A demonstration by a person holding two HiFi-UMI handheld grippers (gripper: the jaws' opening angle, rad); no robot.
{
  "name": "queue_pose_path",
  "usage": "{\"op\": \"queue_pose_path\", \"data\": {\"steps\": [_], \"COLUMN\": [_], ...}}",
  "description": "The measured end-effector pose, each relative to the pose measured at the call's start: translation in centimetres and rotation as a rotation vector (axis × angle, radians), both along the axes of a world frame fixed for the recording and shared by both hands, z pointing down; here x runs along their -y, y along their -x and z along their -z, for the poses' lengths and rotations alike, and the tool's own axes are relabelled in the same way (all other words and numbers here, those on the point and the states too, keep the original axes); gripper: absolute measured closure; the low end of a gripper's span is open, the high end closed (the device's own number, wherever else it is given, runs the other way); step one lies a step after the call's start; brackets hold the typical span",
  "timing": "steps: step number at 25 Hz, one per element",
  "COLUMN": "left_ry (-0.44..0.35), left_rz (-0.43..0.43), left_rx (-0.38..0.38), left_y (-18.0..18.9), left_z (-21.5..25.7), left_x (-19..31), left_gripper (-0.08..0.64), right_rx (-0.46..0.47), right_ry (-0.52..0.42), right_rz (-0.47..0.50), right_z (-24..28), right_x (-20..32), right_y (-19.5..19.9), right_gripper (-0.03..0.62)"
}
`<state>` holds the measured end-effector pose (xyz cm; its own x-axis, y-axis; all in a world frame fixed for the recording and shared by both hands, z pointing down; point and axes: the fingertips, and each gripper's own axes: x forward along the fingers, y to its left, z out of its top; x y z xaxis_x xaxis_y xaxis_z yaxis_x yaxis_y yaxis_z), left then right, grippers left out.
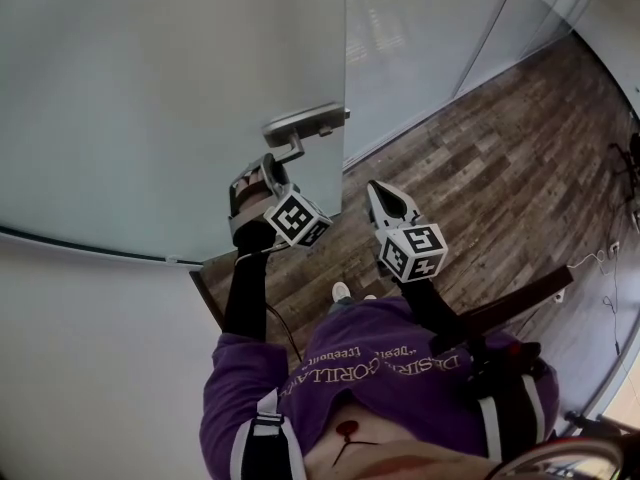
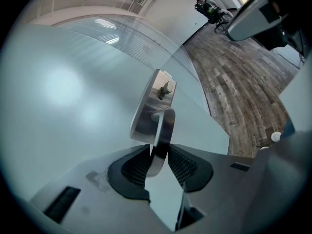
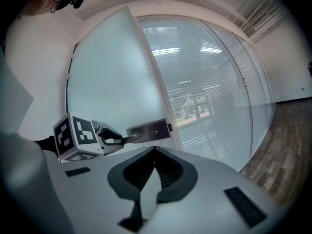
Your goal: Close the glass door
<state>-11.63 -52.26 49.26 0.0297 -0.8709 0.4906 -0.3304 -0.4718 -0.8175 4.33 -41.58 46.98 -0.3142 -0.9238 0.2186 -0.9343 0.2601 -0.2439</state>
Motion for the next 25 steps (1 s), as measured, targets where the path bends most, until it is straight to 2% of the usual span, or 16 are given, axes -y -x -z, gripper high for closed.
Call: {"op": "queue_pose_path", "data": {"steps": [4, 12, 25], "left_ry": [-0.002, -0.022, 0.009], "left_rz": [-0.013, -0.021, 0.051], "left_rx": [0.017, 0.001, -0.013], "left_y": [-0.3, -0.4, -0.3], "left_z": [0.3, 0.5, 0.3], "left_x": [0.6, 2.0, 4.5], "left_gripper": [0.445, 0.445, 0.445], "right_rx": [-0.008, -0.017, -0.004], "right_ry": [0.008, 0.020, 0.021], "right_rz": [-0.001, -0.016, 0.051], "right_z": [-0.1, -0.6, -0.1], "right_x": [0.5, 1.4, 5.7], "right_y": [0.5, 0.5, -0.8], "right_gripper": [0.595, 0.595, 0.595]}}
